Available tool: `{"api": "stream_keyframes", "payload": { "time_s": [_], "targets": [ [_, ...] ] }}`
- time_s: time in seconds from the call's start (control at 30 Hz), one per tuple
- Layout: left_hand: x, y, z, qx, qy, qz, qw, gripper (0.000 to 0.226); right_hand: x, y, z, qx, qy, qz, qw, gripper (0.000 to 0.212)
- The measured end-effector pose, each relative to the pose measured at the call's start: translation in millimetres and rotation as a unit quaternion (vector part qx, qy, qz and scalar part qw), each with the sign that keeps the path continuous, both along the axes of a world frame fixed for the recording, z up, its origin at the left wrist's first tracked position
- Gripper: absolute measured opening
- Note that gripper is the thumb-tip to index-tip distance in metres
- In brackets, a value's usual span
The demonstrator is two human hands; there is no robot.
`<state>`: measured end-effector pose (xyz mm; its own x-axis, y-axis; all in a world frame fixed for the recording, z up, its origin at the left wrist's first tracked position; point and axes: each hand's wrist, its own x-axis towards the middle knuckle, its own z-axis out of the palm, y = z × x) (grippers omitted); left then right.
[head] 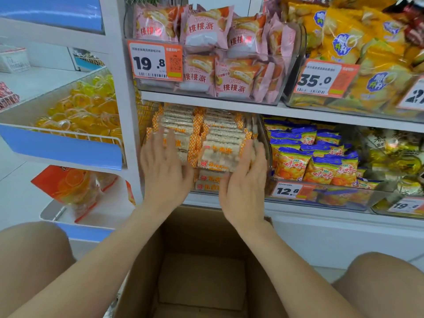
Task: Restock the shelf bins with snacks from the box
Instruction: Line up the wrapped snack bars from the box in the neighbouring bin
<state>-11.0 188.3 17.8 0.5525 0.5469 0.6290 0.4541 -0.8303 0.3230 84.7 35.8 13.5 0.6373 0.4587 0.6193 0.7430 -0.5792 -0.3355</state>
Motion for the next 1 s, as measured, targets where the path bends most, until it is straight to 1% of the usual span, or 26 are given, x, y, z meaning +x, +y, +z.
{"api": "stream_keyframes", "payload": {
  "time_s": [0.07, 0.13, 0.17, 0.27, 0.3, 0.37, 0.43, 0.47, 0.5, 0.53, 0.57, 0.63, 0.67, 0.7, 0.73, 0.77, 0.8, 0.83, 0.9, 0.97, 1.0],
  "targets": [
    [9.8, 5.6, 4.7, 0.051, 0.066, -0.058, 0.995, 0.069, 15.7, 10.9, 2.8, -0.046, -0.055, 0.059, 0.996, 0.082],
    [15.8, 14.9, -1.4, 0.051, 0.115, -0.063, 0.990, 0.065, 31.9, 20.4, 6.4, -0.084, -0.090, 0.091, 0.988, 0.084],
    [17.2, 19.4, -5.3, 0.043, 0.126, -0.056, 0.990, 0.065, 39.9, 23.2, 8.1, -0.083, -0.106, 0.094, 0.986, 0.080],
    [19.2, 31.4, -11.0, 0.051, 0.138, -0.053, 0.988, 0.065, 55.8, 20.0, 8.0, -0.029, -0.178, 0.054, 0.982, 0.054],
    [19.0, 33.0, -10.2, 0.056, 0.138, -0.058, 0.987, 0.066, 55.4, 16.9, 5.7, -0.019, -0.193, 0.058, 0.979, 0.045],
    [18.4, 34.6, -10.3, 0.064, 0.133, -0.054, 0.988, 0.066, 46.5, 11.1, -6.4, -0.038, -0.194, 0.113, 0.974, 0.028],
    [16.0, 35.6, -11.0, 0.061, 0.125, -0.032, 0.990, 0.069, 31.8, 7.1, -20.3, -0.077, -0.152, 0.200, 0.965, 0.014],
    [13.9, 34.5, -10.1, 0.065, 0.124, -0.023, 0.990, 0.071, 23.9, 5.5, -26.0, -0.101, -0.124, 0.236, 0.958, 0.011],
    [11.2, 32.8, -7.9, 0.080, 0.124, -0.018, 0.989, 0.074, 15.5, 4.2, -31.7, -0.134, -0.092, 0.262, 0.951, 0.014],
    [8.1, 29.9, -6.0, 0.106, 0.120, -0.020, 0.987, 0.074, 6.8, 2.4, -39.0, -0.186, -0.046, 0.279, 0.941, 0.017],
    [3.6, 24.6, -4.6, 0.126, 0.108, -0.030, 0.986, 0.072, -1.5, -0.2, -49.5, -0.253, 0.018, 0.290, 0.923, 0.021],
    [-8.9, 9.9, -6.5, 0.139, 0.061, -0.067, 0.986, 0.061, -16.0, -6.0, -75.0, -0.379, 0.157, 0.297, 0.862, 0.030],
    [-16.8, 1.3, -12.0, 0.139, 0.044, -0.088, 0.985, 0.053, -22.4, -8.6, -89.4, -0.429, 0.211, 0.294, 0.828, 0.033],
    [-24.9, -6.3, -21.2, 0.135, 0.050, -0.111, 0.983, 0.046, -28.3, -9.9, -103.4, -0.467, 0.242, 0.287, 0.801, 0.034],
    [-33.2, -13.7, -32.7, 0.118, 0.081, -0.139, 0.980, 0.039, -33.4, -10.9, -117.4, -0.494, 0.257, 0.279, 0.783, 0.032],
    [-40.9, -19.4, -44.0, 0.085, 0.132, -0.166, 0.974, 0.033, -37.6, -10.8, -131.8, -0.511, 0.266, 0.268, 0.772, 0.027],
    [-46.7, -23.1, -56.4, 0.044, 0.198, -0.187, 0.961, 0.028, -41.7, -10.8, -145.3, -0.522, 0.274, 0.259, 0.765, 0.023],
    [-51.2, -24.7, -69.0, 0.004, 0.272, -0.200, 0.941, 0.024, -46.1, -10.3, -159.4, -0.535, 0.280, 0.253, 0.756, 0.022],
    [-59.6, -26.4, -94.3, -0.058, 0.403, -0.225, 0.885, 0.022, -55.3, -8.5, -186.7, -0.565, 0.284, 0.250, 0.734, 0.027],
    [-67.4, -27.7, -121.6, -0.099, 0.501, -0.235, 0.827, 0.028, -64.6, -6.2, -216.6, -0.593, 0.283, 0.258, 0.709, 0.036],
    [-70.6, -27.6, -134.3, -0.104, 0.540, -0.228, 0.803, 0.032, -69.3, -5.1, -232.8, -0.603, 0.283, 0.264, 0.697, 0.039]
  ]
}}
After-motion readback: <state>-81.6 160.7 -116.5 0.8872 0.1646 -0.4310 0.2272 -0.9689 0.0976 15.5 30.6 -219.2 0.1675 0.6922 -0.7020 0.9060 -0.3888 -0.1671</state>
